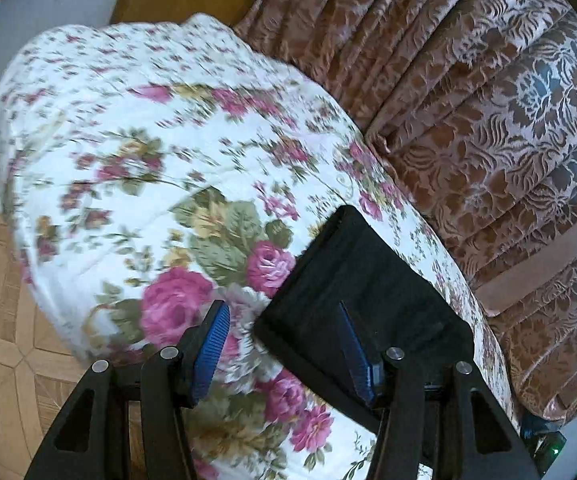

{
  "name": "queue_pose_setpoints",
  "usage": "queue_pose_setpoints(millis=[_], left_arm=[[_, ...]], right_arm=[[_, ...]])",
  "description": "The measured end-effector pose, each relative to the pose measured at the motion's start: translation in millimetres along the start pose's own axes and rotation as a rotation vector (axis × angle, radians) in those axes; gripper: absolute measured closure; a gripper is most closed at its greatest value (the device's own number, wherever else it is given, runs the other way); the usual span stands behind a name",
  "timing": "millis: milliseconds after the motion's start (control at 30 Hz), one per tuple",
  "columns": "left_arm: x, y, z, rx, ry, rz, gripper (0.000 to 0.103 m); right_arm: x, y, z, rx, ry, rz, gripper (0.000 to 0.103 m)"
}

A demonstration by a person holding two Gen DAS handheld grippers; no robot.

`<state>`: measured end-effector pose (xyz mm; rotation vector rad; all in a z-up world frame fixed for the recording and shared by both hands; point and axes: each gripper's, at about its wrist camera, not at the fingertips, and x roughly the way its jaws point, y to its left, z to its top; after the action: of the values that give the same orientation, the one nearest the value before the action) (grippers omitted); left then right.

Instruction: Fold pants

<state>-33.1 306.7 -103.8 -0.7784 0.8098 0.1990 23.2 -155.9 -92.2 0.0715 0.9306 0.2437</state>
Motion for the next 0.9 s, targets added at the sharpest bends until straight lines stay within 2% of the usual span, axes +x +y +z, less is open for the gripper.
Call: queue_pose_setpoints(millis=[100,133,167,267,367,433,500,633,700,767,900], left_arm=[[17,-4,0,0.006,0.044,-0.008,0.049],[22,-5,0,0.007,0.055,0.000,0.062],[25,-7,-2,0.018,0.057,0.007,0.081],[22,-19,-5,0.095,0.017,0.065,0.103],[5,-33,-8,0.171,-0.046,0.065,0.103],[-1,-38,-9,0.210,-0.057,0.067,0.103],[5,-37,-9,0.237,-0.039,0.123,0.103],[10,-19,-11,0.168,-0.002,0.113,0.103],[2,-12,-13,0.131,-0.009,0.062,0.103],[-3,-7,-14,0.105,-0.014,0.054,0.086],[0,7,-11,0.021,0.014,0.004,0.076]], right_arm=[[1,-1,-3,0.001,0.010,-0.012,0.061],[3,-2,-5,0.007,0.018,-0.013,0.061],[5,-3,-6,0.014,0.026,-0.014,0.061],[11,-4,-7,0.020,0.046,-0.017,0.061],[20,-4,-6,0.016,0.078,-0.021,0.061],[25,-3,-5,0.013,0.080,-0.046,0.061],[26,-2,-4,0.018,0.077,-0.048,0.061],[21,-1,-7,0.022,0.064,-0.045,0.061],[18,-3,-10,0.035,0.063,-0.021,0.061],[14,-3,-13,0.030,0.056,-0.007,0.061],[8,3,-17,0.011,0.046,0.046,0.061]])
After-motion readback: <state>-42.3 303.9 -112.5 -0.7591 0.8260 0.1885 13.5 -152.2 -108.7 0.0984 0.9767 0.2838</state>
